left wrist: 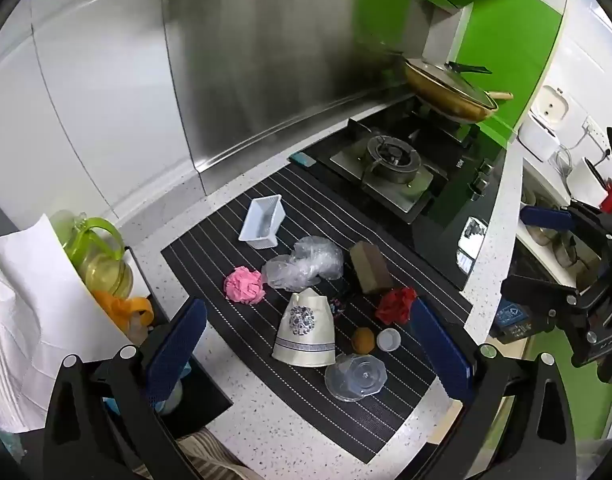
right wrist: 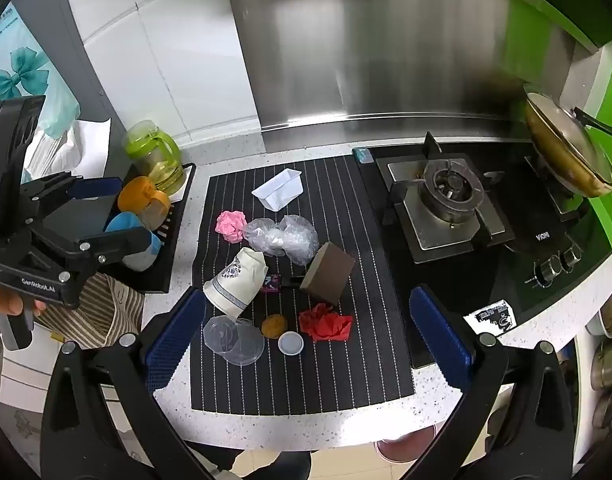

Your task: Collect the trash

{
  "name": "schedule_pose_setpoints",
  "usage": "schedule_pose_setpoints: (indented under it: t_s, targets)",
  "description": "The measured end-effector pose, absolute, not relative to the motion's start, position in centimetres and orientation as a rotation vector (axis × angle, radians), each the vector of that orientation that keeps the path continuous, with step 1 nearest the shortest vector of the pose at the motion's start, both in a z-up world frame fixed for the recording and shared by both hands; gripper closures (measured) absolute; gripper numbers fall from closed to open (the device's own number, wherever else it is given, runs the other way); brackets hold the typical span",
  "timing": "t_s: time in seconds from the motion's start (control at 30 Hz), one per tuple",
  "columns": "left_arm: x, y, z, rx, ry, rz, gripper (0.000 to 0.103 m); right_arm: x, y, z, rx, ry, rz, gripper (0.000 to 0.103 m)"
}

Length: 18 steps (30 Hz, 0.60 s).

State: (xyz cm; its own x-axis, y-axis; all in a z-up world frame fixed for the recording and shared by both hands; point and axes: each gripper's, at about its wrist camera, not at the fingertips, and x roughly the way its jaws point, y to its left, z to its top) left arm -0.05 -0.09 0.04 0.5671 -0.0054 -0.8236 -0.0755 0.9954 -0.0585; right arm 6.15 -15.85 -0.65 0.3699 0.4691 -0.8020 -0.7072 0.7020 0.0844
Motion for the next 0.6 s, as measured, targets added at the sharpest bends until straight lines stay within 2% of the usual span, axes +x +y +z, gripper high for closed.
schedule_pose_setpoints:
  t_s: [0.6]
  targets:
    - [-0.2,0.0,0.0,-0.062,0.972,0.038,0.006,6.2,-15.5,-0.8,-0.304,0.919,0.755,0.003]
